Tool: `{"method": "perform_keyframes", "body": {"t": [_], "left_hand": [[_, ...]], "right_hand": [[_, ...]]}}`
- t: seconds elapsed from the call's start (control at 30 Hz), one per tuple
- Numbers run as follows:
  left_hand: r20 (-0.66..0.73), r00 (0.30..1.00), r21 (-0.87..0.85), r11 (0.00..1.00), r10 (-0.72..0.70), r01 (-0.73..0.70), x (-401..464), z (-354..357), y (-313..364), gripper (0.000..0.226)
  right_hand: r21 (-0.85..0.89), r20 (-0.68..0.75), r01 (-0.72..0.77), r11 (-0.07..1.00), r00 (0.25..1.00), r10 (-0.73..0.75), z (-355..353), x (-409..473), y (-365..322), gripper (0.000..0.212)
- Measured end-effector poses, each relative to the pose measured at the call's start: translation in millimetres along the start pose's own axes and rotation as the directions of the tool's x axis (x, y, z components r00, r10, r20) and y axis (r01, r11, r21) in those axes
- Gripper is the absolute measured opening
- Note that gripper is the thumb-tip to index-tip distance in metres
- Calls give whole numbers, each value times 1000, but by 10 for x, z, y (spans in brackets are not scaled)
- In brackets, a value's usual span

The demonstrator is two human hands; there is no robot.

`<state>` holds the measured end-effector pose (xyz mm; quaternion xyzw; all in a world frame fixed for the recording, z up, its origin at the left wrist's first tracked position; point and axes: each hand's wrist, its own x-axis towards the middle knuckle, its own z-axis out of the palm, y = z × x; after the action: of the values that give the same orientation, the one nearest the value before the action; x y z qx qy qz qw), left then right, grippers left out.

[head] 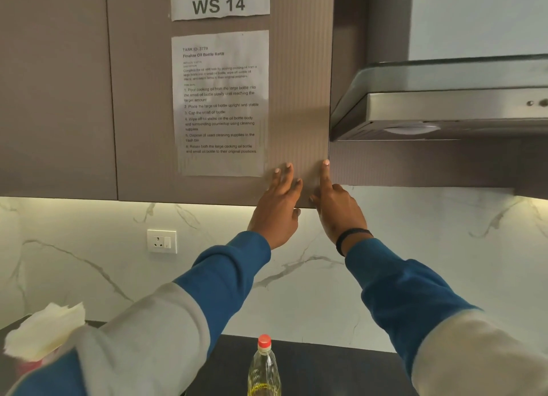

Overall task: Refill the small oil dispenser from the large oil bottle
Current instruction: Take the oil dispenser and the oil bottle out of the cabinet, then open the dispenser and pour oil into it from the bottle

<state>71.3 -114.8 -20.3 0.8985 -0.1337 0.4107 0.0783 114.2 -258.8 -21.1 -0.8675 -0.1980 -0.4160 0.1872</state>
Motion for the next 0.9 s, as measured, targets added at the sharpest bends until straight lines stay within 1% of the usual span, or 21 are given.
{"method": "perform_keyframes", "body": {"t": [0.17,0.33,0.47,0.53,0.63,0.73,0.83,0.9], "left_hand": [[5,1000,17,1000,14,-14,3,60,-39,61],[-5,1000,31,999,29,-29,-32,101,-65,60],[-10,1000,15,1000,-4,5,-242,153,-52,58],[-10,1000,-16,1000,-27,27,-438,201,-67,58],[9,995,-78,992,-99,100,-781,315,-138,60],[75,977,-151,966,-202,211,-1135,456,-252,65],[143,942,-218,919,-303,328,-1493,603,-361,67],[204,913,-254,882,-352,397,-1771,744,-422,70]], "right_hand": [[-8,10,-22,1000,1000,22,75,6,37,84],[-80,-40,-50,996,998,47,36,-72,35,80],[-48,-91,-53,997,995,48,71,-332,-63,78],[-15,-87,-30,999,996,29,155,-529,-117,77],[33,-12,-22,999,1000,22,325,-839,-180,75],[83,86,-35,996,996,28,530,-1145,-267,74],[146,195,-75,986,980,46,767,-1379,-341,67],[220,306,-130,967,950,59,934,-1518,-370,61]]}}
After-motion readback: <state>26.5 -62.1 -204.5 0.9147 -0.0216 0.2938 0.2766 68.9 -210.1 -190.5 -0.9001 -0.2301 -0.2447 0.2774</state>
